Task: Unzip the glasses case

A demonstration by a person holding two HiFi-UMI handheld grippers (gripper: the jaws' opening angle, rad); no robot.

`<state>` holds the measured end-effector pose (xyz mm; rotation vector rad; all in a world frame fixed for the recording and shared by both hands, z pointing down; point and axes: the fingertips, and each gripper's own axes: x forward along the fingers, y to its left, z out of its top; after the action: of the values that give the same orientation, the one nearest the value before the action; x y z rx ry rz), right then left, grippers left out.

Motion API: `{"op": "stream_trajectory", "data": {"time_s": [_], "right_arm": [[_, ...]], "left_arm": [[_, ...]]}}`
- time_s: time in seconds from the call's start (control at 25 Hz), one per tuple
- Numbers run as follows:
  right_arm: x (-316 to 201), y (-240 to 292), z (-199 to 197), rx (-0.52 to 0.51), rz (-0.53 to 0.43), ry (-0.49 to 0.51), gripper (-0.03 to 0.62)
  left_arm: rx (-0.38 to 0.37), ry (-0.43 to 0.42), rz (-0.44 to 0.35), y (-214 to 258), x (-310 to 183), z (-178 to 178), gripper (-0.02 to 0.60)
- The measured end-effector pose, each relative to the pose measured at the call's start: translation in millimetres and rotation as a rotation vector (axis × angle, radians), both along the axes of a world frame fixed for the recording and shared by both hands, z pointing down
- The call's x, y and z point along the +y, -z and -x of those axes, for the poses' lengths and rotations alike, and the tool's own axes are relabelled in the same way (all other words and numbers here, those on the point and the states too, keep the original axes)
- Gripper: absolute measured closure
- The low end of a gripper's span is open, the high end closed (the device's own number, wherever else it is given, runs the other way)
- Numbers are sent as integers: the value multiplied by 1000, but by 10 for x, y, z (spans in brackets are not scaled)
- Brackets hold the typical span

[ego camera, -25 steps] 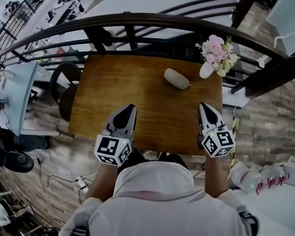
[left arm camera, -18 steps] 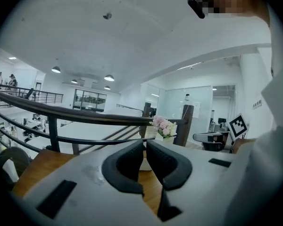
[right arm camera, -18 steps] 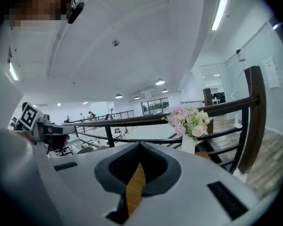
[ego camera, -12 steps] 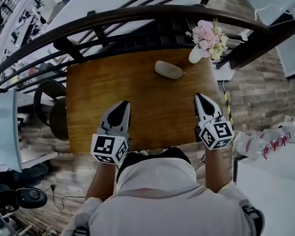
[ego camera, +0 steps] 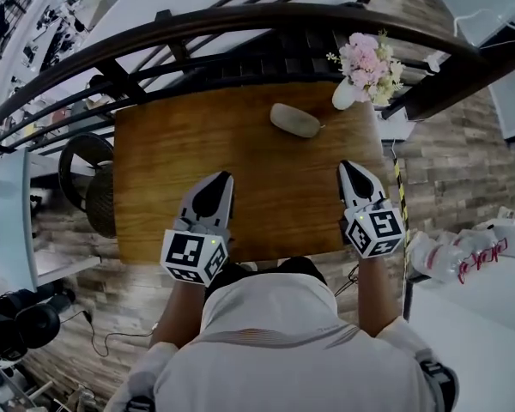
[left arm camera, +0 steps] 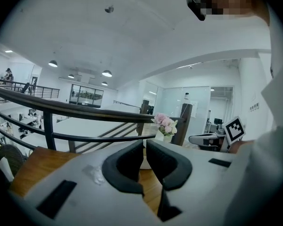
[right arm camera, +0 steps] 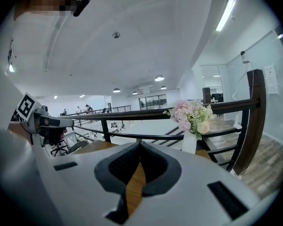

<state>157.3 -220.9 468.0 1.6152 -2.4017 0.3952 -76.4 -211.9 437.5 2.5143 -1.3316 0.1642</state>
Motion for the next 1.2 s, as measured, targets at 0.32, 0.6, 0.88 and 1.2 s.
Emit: {"op": "stream_trajectory", "data": {"time_s": [0.32, 0.6, 0.88, 1.2], "right_arm": [[-268, -553, 79, 126, 107, 160, 312], [-910, -1325, 124, 315, 181, 335, 214], [-1570, -2256, 123, 499, 272, 443, 192], [-1772, -2730, 120, 594, 289, 476, 169]], "left_arm": [[-1, 38, 54, -176, -28, -173, 551], [-24, 95, 111, -392, -45, -187, 551], [-52, 168, 178, -681, -22, -92, 551], [-73, 215, 217, -816, 82, 11, 551]]}}
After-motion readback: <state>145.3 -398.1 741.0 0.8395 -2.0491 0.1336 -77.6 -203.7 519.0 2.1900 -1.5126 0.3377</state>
